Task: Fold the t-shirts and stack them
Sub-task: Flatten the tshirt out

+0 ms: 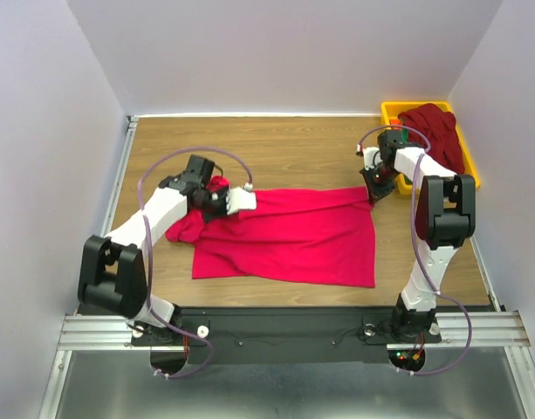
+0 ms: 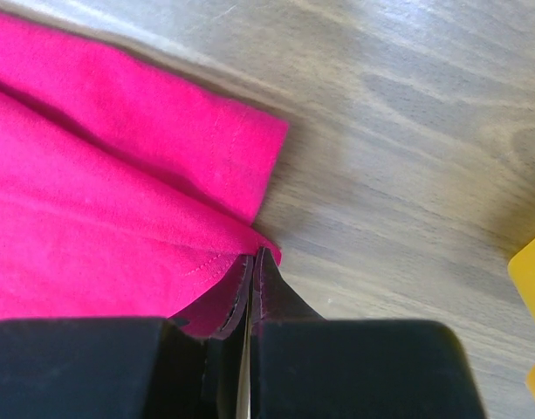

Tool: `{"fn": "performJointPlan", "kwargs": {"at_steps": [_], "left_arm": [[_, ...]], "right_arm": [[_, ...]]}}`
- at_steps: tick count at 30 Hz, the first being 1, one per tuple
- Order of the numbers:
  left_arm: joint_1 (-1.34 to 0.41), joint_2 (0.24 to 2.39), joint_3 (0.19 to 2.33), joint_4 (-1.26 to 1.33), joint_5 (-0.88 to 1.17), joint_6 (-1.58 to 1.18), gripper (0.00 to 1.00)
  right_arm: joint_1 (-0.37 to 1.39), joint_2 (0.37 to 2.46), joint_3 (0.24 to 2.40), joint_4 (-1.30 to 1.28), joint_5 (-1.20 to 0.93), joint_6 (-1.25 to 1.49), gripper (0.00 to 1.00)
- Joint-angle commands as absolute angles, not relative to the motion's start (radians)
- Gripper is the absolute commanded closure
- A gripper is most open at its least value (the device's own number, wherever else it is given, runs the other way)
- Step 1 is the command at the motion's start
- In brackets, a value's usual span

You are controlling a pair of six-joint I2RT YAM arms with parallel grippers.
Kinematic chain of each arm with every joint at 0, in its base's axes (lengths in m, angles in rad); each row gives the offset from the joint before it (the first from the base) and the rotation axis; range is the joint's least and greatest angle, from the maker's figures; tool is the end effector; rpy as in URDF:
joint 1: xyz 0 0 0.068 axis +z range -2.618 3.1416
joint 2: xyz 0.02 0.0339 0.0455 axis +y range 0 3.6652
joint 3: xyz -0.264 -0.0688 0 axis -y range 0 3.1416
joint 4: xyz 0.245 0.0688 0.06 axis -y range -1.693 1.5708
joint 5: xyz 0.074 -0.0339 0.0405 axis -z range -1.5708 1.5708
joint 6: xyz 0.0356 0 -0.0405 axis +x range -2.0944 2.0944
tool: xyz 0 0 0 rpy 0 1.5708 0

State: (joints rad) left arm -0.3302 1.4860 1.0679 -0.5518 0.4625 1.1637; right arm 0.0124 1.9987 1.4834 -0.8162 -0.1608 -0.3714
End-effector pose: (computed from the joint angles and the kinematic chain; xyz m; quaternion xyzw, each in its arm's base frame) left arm 0.2841 -0.1142 0.2446 0.6815 0.6362 -0.0836 0.3520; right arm 0.3981 0.0106 0.1791 -0.1982 0.9696 0.0572 0.1313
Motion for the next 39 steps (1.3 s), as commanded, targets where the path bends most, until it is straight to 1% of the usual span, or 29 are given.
{"fn": "performJointPlan", "kwargs": {"at_steps": [1, 2, 3, 4, 8, 9, 10, 12, 15, 17, 19, 22, 23, 24, 27, 28, 29, 33, 39], "left_arm": [[-0.344, 1.434, 0.901, -0.621, 0.431, 1.264, 0.60], [-0.342, 1.416, 0.849, -0.632, 0.411, 1.293, 0.45], [-0.339, 1.396, 0.830, -0.641, 0.408, 1.304, 0.41], [-0.324, 1.352, 0.806, -0.670, 0.411, 1.319, 0.39], [-0.233, 1.260, 0.830, -0.779, 0.454, 1.419, 0.39], [-0.213, 1.250, 0.845, -0.811, 0.468, 1.492, 0.39], [-0.171, 1.243, 0.882, -0.851, 0.498, 1.514, 0.40], [-0.141, 1.247, 0.928, -0.873, 0.534, 1.546, 0.40], [-0.133, 1.342, 1.050, -0.934, 0.618, 1.575, 0.40], [-0.138, 1.397, 1.135, -1.039, 0.678, 1.703, 0.39], [-0.164, 1.469, 1.192, -1.063, 0.689, 1.732, 0.38], [-0.253, 1.537, 1.239, -1.051, 0.663, 1.723, 0.38], [-0.305, 1.560, 1.264, -1.016, 0.646, 1.671, 0.37], [-0.331, 1.560, 1.278, -0.991, 0.637, 1.642, 0.29], [-0.399, 1.630, 1.324, -0.954, 0.583, 1.600, 0.29], [-0.425, 1.656, 1.327, -0.930, 0.569, 1.544, 0.28], [-0.429, 1.670, 1.338, -0.858, 0.537, 1.504, 0.29], [-0.404, 1.759, 1.446, -0.796, 0.491, 1.411, 0.37], [-0.351, 1.911, 1.650, -0.791, 0.405, 1.462, 0.37]], "right_arm": [[0.005, 1.933, 1.474, -0.850, -0.179, -0.433, 1.00], [0.005, 1.928, 1.470, -0.854, -0.183, -0.442, 1.00], [0.005, 1.924, 1.465, -0.861, -0.183, -0.448, 0.99], [0.005, 1.913, 1.454, -0.871, -0.181, -0.457, 0.99], [0.005, 1.888, 1.436, -0.882, -0.176, -0.476, 0.99], [0.005, 1.885, 1.434, -0.884, -0.176, -0.479, 0.99], [0.005, 1.881, 1.433, -0.888, -0.178, -0.480, 1.00], [0.005, 1.879, 1.433, -0.891, -0.186, -0.483, 0.99], [0.005, 1.878, 1.430, -0.897, -0.195, -0.486, 0.99], [0.005, 1.878, 1.425, -0.902, -0.199, -0.488, 0.99], [0.005, 1.875, 1.411, -0.900, -0.209, -0.491, 0.99], [0.005, 1.865, 1.399, -0.904, -0.222, -0.485, 0.99], [0.005, 1.861, 1.394, -0.908, -0.232, -0.480, 0.99], [0.005, 1.859, 1.394, -0.908, -0.232, -0.480, 0.99], [0.005, 1.855, 1.382, -0.910, -0.244, -0.474, 1.00], [0.005, 1.853, 1.379, -0.908, -0.245, -0.474, 1.00], [0.005, 1.850, 1.371, -0.908, -0.248, -0.474, 1.00], [0.006, 1.842, 1.362, -0.907, -0.255, -0.472, 1.00], [0.005, 1.842, 1.355, -0.907, -0.242, -0.476, 0.99]]}}
